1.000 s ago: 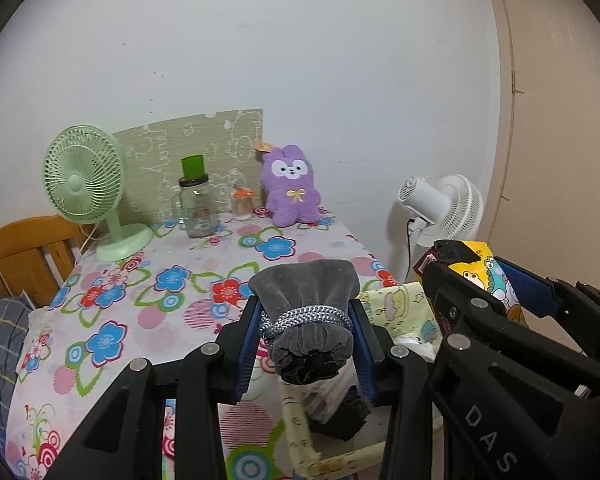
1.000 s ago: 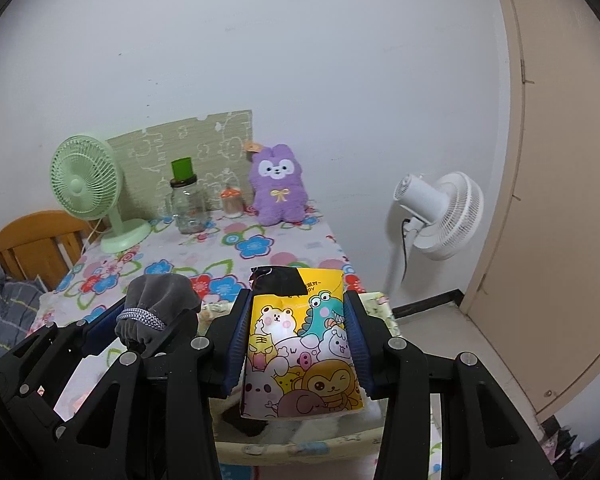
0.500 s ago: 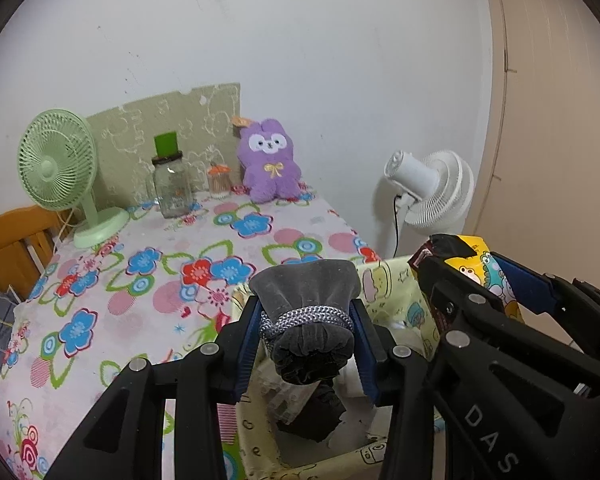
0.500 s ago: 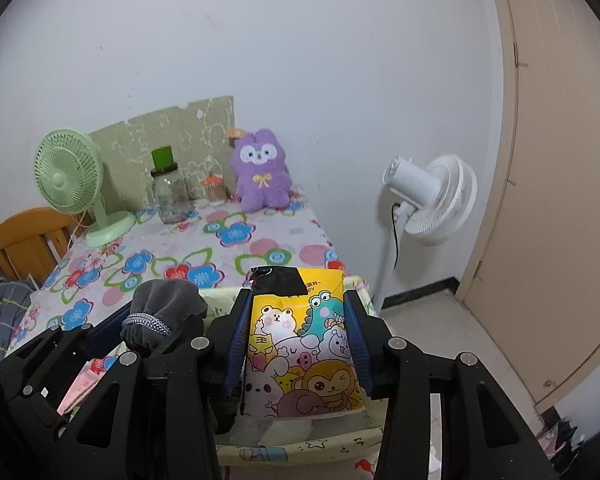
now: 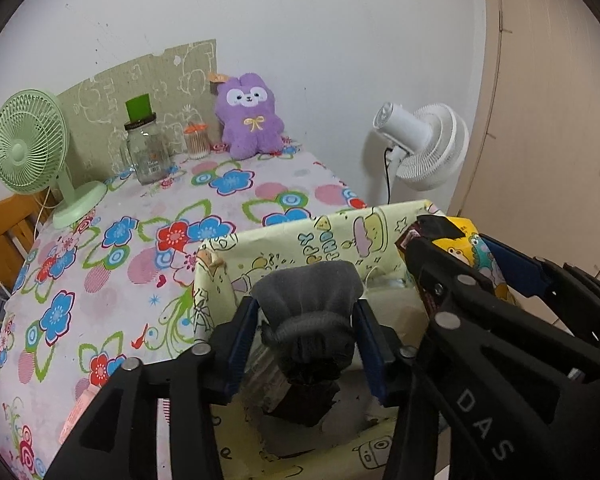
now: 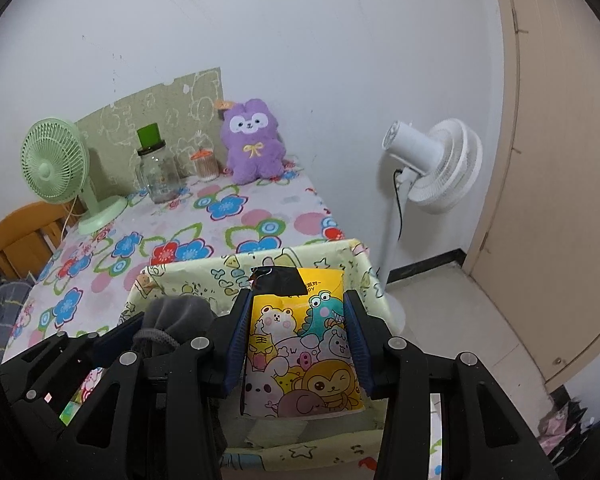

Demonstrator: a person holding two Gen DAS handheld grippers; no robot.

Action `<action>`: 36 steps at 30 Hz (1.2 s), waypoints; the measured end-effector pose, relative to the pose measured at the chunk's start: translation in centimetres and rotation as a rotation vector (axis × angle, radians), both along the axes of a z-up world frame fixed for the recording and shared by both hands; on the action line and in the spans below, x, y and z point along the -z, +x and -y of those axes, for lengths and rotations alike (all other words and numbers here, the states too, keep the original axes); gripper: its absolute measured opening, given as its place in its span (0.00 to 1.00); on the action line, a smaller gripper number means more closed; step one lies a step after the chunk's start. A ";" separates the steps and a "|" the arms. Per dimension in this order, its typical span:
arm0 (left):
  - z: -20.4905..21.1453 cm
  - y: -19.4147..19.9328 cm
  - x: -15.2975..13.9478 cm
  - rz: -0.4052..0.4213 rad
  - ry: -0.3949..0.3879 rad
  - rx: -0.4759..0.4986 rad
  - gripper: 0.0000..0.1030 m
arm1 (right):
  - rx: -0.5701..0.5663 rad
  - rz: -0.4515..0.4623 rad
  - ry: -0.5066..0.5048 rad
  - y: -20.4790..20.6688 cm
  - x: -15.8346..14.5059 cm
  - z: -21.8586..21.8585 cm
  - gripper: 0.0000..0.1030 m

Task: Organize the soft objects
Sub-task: 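Lower the sock into the box with the left tool while the right tool drops the pouch in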

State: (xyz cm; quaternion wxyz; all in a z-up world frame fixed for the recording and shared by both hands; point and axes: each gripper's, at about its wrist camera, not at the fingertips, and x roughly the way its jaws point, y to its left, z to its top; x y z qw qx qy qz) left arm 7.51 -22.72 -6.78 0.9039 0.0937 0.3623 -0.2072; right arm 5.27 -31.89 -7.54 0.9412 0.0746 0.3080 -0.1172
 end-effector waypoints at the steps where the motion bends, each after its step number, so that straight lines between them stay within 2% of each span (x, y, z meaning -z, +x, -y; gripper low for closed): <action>1: 0.0 0.0 0.1 -0.004 0.004 0.002 0.59 | -0.002 -0.002 0.001 0.1 0.1 0.0 0.47; 6: 0.3 0.2 0.4 -0.023 0.027 0.023 0.83 | -0.006 -0.016 0.008 0.7 0.7 0.1 0.46; 12: 0.8 0.4 0.2 -0.004 0.087 0.040 0.87 | -0.012 -0.030 0.034 1.6 1.2 0.3 0.47; 19: 0.5 1.4 -0.1 0.003 0.077 0.032 0.88 | -0.033 -0.024 0.047 2.7 1.0 0.2 0.50; 22: 0.5 1.9 0.0 0.005 0.082 0.020 0.91 | -0.028 -0.032 0.033 3.1 1.0 0.2 0.55; 30: 0.3 2.2 0.1 -0.007 0.074 0.018 0.95 | -0.005 -0.026 -0.002 3.1 0.8 0.0 0.77; 36: -0.1 1.9 -0.2 -0.030 0.051 0.022 0.95 | -0.001 -0.041 0.011 2.6 0.4 -0.2 0.80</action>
